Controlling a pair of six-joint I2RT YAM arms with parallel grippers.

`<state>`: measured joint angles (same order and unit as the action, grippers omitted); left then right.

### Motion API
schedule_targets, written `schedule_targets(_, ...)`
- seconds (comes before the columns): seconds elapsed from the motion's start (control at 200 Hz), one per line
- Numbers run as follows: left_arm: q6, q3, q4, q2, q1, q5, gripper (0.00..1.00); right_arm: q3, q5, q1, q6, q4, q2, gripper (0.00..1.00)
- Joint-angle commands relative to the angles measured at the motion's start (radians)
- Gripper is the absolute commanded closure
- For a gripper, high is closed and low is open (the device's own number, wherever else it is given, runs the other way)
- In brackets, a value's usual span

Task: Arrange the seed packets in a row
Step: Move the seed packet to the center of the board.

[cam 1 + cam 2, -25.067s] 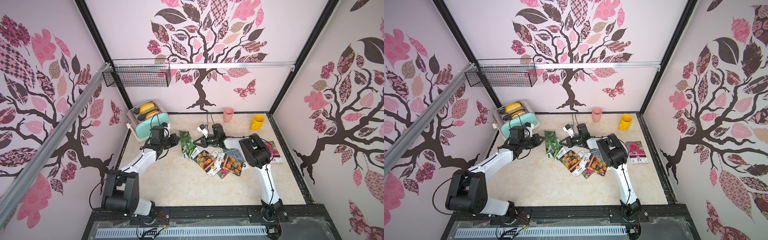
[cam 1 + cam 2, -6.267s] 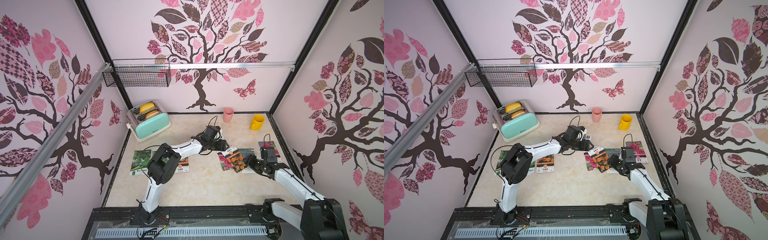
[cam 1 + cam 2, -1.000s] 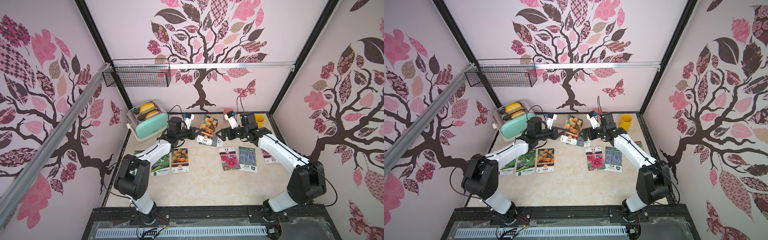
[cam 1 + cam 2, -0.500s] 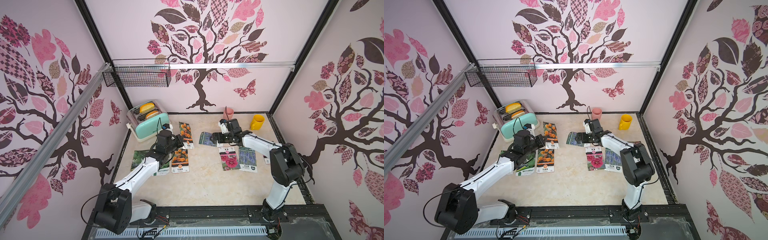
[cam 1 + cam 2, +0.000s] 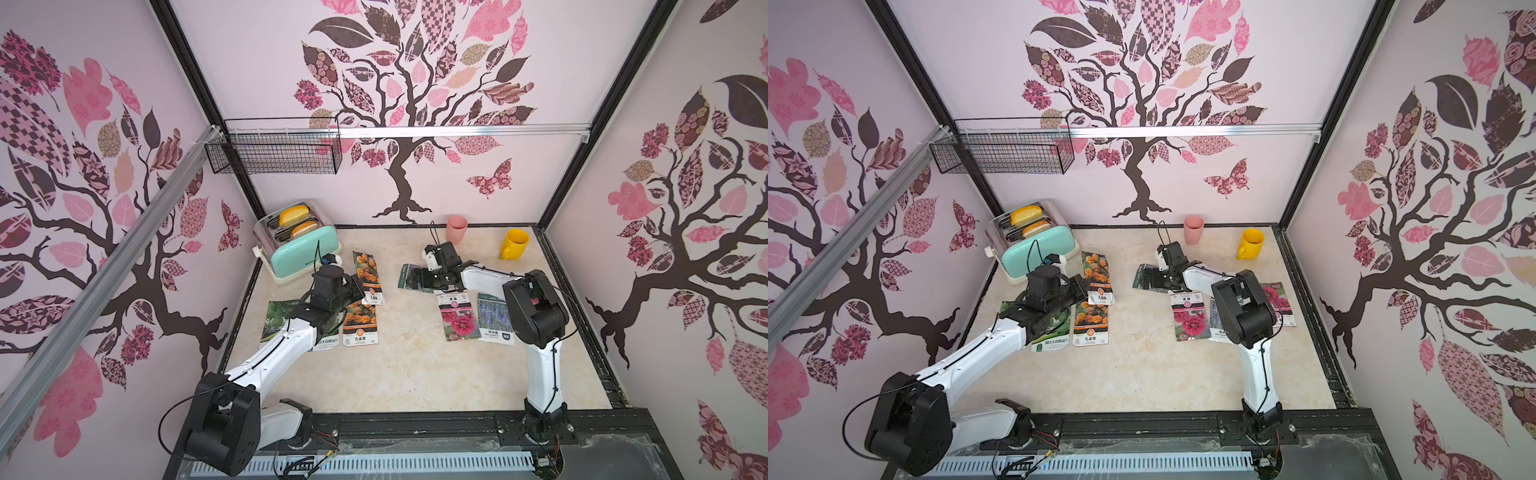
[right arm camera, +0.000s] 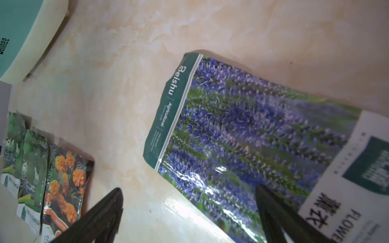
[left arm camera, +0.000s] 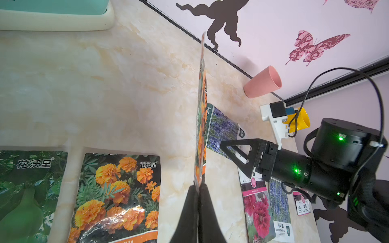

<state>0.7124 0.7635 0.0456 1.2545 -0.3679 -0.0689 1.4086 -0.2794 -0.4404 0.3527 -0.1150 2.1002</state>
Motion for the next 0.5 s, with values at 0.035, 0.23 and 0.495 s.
schedule_targets(0.035, 0.015, 0.000, -0.016, 0.040, -0.040, 0.001, 1.00, -0.045, 0.018, 0.080, 0.067, -0.064, 0.001, 0.00)
schedule_targets(0.23, 0.034, 0.014, -0.035, 0.099, -0.122, 0.020, 1.00, -0.166, 0.028, 0.216, 0.081, -0.029, -0.077, 0.01)
schedule_targets(0.495, 0.097, -0.006, -0.086, 0.148, -0.187, 0.012, 1.00, -0.222, 0.072, 0.240, 0.043, -0.045, -0.307, 0.00)
